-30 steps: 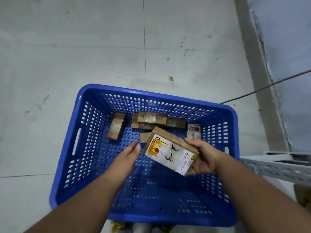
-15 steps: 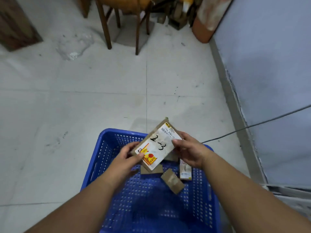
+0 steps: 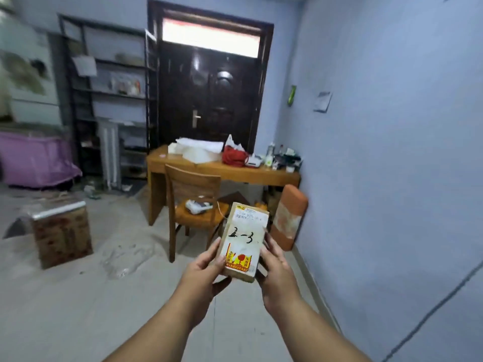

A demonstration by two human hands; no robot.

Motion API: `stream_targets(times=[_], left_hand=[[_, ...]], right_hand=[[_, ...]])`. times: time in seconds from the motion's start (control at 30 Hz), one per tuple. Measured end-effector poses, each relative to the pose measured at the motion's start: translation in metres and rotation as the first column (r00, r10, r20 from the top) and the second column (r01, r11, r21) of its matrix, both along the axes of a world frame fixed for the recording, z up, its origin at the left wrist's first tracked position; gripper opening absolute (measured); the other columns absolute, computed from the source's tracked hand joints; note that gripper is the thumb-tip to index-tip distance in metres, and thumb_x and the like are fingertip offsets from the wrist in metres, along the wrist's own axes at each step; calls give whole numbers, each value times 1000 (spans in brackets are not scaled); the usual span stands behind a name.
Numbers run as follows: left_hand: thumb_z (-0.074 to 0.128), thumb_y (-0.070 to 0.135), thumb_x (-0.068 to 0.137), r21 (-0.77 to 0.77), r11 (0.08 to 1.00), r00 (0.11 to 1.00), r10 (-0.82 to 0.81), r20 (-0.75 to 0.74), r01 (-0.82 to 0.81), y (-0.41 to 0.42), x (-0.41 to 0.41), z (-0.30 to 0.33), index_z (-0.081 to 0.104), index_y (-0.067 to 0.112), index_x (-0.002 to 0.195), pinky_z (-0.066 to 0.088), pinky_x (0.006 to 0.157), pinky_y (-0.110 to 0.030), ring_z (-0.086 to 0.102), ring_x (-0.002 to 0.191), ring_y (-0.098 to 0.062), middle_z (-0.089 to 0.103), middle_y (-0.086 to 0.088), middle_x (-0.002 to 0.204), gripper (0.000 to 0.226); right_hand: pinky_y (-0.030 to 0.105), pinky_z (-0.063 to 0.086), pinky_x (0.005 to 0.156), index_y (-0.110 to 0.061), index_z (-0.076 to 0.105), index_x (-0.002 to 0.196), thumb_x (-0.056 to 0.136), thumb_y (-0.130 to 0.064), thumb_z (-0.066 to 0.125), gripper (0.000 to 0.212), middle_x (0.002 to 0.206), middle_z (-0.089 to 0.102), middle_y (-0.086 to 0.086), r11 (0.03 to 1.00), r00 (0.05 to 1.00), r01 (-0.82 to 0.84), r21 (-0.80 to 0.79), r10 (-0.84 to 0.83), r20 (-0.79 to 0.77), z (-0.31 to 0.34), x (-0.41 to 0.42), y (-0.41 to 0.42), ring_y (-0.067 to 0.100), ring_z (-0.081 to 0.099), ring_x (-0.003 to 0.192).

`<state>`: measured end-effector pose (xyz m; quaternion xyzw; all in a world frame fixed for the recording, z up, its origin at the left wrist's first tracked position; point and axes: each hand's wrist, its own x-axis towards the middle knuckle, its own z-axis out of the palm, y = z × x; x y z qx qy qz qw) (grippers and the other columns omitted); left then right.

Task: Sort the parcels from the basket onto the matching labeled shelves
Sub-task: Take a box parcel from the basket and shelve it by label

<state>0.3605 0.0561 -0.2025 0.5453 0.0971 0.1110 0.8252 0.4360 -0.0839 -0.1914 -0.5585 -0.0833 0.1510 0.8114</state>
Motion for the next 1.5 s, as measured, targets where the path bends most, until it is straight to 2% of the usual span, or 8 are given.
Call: stream_targets(times=[0.23, 0.4, 0.57, 0.73, 0.9, 1.07, 1.3, 1.5], left_hand=[[50, 17, 99, 63, 997, 956, 13, 292, -33, -15, -18, 198, 49, 36, 134, 56, 87, -40, 69, 102, -17, 72, 3, 114, 41], [53, 29, 97, 251, 965, 927, -22, 375, -79, -15, -38, 282, 40, 39, 143, 45, 105, -46, 58, 121, -17, 64, 9, 127, 49], [55, 28, 97, 290, 945, 909, 16, 417, -149, -21, -54, 312, 41, 38, 143, 54, 91, -29, 64, 110, -8, 67, 18, 114, 49], [60, 25, 93, 306, 941, 910, 5, 414, -145, -24, -57, 317, 43, 34, 142, 55, 69, -15, 67, 103, -5, 67, 10, 119, 53], [68, 22, 87, 267, 964, 907, -128, 402, 18, -38, -41, 319, 55, 34, 133, 49, 99, -38, 64, 113, -15, 67, 8, 122, 49], [79, 30, 74, 251, 936, 829, -339, 445, 247, -91, -28, 330, 63, 33, 120, 46, 100, -40, 64, 111, -19, 72, 9, 111, 49], [67, 14, 84, 268, 767, 661, -639, 392, 583, -197, -70, 326, 68, 33, 112, 42, 98, -37, 57, 115, -17, 71, 6, 113, 34], [68, 5, 83, 249, 571, 461, -799, 386, 782, -286, -165, 338, 69, 30, 108, 42, 99, -37, 63, 97, -13, 76, 9, 96, 35]], right_hand=[[36, 55, 91, -38, 41, 144, 101, -11, 47, 51, 128, 65, -3, 992, 925, -125, -15, 122, 359, 176, -32, 1, 16, 66, 112], [48, 47, 103, -38, 41, 143, 98, -21, 51, 49, 134, 60, -4, 986, 846, -161, -31, 155, 510, 277, -37, -8, 20, 61, 119], [44, 47, 104, -45, 33, 146, 88, -41, 56, 62, 134, 57, -11, 985, 798, -101, -140, 164, 579, 308, -49, -10, 17, 58, 122], [40, 48, 104, -43, 28, 149, 100, -29, 47, 54, 133, 56, -13, 982, 787, -18, -187, 129, 603, 310, -46, -19, 15, 58, 120], [45, 49, 101, -61, 25, 141, 97, -44, 46, 51, 144, 48, -11, 917, 767, 272, -293, -23, 641, 312, -42, -45, 18, 54, 125], [43, 44, 108, -55, 33, 141, 98, -33, 50, 52, 145, 49, -11, 895, 738, 403, -193, -193, 647, 327, -81, -116, 14, 51, 130], [26, 51, 98, -53, 43, 137, 102, -20, 45, 48, 124, 61, -20, 649, 624, 742, -165, -580, 523, 332, -195, -213, 6, 62, 112], [25, 51, 97, -63, 41, 126, 100, -16, 47, 54, 124, 63, -15, 353, 372, 925, -139, -772, 515, 331, -329, -271, 3, 65, 104]])
